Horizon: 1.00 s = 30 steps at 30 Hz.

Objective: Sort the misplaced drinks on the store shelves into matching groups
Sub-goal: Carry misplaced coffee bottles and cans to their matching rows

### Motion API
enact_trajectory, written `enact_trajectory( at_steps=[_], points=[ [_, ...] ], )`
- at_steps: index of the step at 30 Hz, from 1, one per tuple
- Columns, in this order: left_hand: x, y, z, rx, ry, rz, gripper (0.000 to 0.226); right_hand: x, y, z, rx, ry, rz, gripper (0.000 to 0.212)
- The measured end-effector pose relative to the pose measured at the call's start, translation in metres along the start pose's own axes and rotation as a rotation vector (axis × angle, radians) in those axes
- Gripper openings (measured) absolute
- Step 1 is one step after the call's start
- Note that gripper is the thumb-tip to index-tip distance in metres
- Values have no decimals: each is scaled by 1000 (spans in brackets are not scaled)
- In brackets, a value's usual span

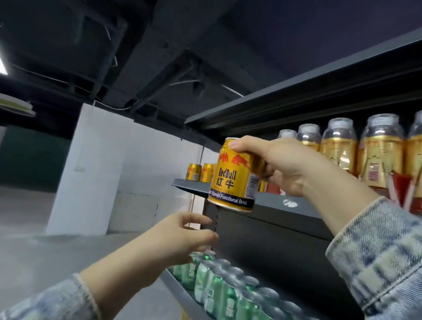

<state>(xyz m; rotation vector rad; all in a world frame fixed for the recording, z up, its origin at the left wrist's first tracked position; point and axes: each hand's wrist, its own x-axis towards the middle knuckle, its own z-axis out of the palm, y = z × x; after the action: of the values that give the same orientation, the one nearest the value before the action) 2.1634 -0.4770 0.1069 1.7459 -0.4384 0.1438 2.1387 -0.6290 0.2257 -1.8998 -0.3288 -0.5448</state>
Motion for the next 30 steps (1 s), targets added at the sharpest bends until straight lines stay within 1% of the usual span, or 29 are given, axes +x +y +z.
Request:
enact_trajectory(
  at_steps=[1, 4, 6, 8, 9, 12, 14, 16, 17, 20, 22, 24, 25, 26, 28, 29, 30],
  points=[
    [20, -11, -10, -3, 17, -1, 29, 18, 8, 11, -3, 13, -11, 40],
    [87, -41, -35, 30, 87, 50, 18, 77, 34, 42, -21, 71, -43, 47],
    [135, -55, -50, 64, 140, 112, 14, 117, 49, 61, -37, 105, -61, 52],
    [184, -64, -64, 102, 180, 182, 15, 159, 60, 76, -60, 126, -64, 57],
    [208, -68, -70, 133, 201, 218, 21, 178, 64, 83, -72, 132, -63, 56],
    [278, -79, -89, 233, 239, 304, 48, 237, 74, 98, -111, 181, -69, 50],
    [323, -85, -102, 300, 221, 297, 64, 271, 79, 109, -145, 211, -72, 45],
    [368, -91, -114, 375, 196, 262, 75, 305, 88, 120, -178, 250, -77, 42],
    [391, -94, -121, 408, 189, 248, 78, 321, 92, 126, -205, 277, -78, 45],
    [449, -101, -136, 502, 179, 247, 81, 366, 107, 143, -294, 343, -71, 63],
    [483, -107, -143, 569, 167, 285, 83, 392, 119, 151, -354, 369, -74, 64],
    [512, -113, -147, 591, 107, 314, 84, 415, 128, 159, -421, 390, -76, 61],
    [524, -116, -148, 597, 57, 329, 81, 426, 132, 162, -461, 405, -69, 64],
    [535, -118, -149, 598, -4, 349, 73, 437, 135, 164, -507, 422, -52, 67],
    [554, -122, -151, 582, -108, 417, 37, 455, 139, 164, -594, 455, -8, 71],
    [563, -124, -152, 559, -146, 456, 27, 462, 141, 163, -637, 466, 11, 70],
    [572, -126, -154, 524, -178, 487, 24, 467, 142, 161, -683, 467, 28, 68]
  ],
)
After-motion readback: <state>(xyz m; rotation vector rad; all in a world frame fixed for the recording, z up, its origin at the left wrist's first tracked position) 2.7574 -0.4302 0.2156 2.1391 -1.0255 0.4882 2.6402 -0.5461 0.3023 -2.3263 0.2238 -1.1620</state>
